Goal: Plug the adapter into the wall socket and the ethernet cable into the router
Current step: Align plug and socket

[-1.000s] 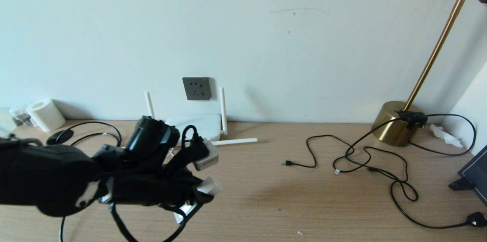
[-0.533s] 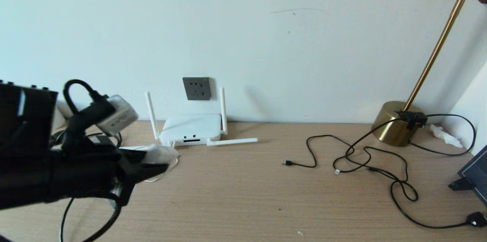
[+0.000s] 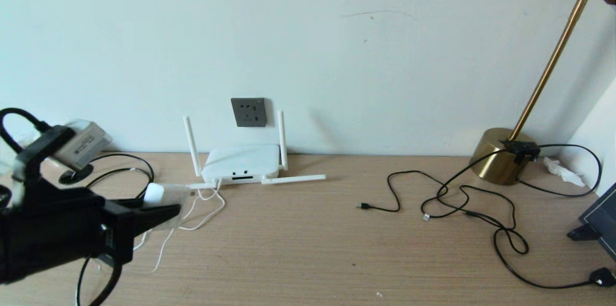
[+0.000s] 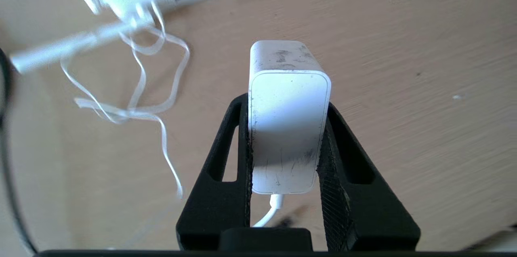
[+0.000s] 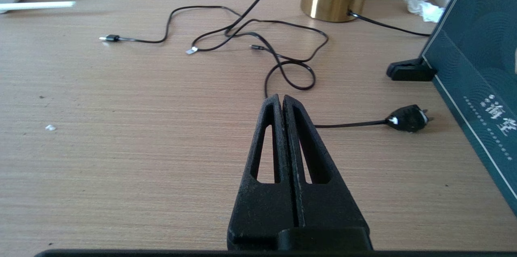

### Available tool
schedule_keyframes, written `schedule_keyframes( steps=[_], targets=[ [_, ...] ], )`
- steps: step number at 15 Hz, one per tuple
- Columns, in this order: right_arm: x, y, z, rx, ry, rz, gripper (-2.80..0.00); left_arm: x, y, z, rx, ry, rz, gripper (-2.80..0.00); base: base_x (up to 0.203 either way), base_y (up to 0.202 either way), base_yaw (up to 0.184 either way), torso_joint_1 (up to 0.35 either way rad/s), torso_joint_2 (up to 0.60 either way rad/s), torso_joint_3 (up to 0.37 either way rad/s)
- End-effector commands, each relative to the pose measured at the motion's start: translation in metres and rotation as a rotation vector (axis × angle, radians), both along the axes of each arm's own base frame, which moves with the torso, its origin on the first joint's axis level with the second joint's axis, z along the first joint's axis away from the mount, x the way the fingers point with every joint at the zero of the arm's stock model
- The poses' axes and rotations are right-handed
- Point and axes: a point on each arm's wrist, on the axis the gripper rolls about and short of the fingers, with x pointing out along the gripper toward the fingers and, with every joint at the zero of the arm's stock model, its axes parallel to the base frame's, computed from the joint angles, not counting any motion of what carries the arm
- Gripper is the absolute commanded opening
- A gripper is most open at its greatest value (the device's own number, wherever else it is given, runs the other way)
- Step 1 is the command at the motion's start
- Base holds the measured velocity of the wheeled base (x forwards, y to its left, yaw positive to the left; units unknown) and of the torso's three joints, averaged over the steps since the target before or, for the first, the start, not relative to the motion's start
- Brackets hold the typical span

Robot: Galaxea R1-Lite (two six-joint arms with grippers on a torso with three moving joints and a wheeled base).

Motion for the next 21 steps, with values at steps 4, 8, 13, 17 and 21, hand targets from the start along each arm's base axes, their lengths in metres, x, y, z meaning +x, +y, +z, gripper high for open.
schedule_keyframes(
  steps=[4, 8, 13, 17, 21],
  targets=[
    [0.000, 0.000, 0.000, 0.001, 0.001, 0.000, -2.80, 0.028, -0.010, -0.026, -0.027, -0.022, 0.006, -2.80, 0.000, 0.000, 0.000, 0.000, 0.00, 0.000],
    [0.000, 0.000, 0.000, 0.001, 0.000, 0.000, -2.80, 0.049, -0.019, -0.064, -0.014, 0.016, 0.002, -2.80, 0.000, 0.000, 0.000, 0.000, 0.00, 0.000],
    [0.000, 0.000, 0.000, 0.001, 0.001, 0.000, -2.80, 0.034, -0.019, -0.079, 0.058, -0.001, -0.021, -2.80, 0.000, 0.000, 0.000, 0.000, 0.00, 0.000],
    [0.000, 0.000, 0.000, 0.001, 0.000, 0.000, -2.80, 0.041, -0.021, -0.069, 0.055, -0.048, -0.014, -2.80, 0.000, 0.000, 0.000, 0.000, 0.00, 0.000],
    [0.000, 0.000, 0.000, 0.001, 0.001, 0.000, -2.80, 0.064, -0.029, -0.067, 0.032, -0.127, 0.015, -2.80, 0.000, 0.000, 0.000, 0.000, 0.00, 0.000]
  ],
)
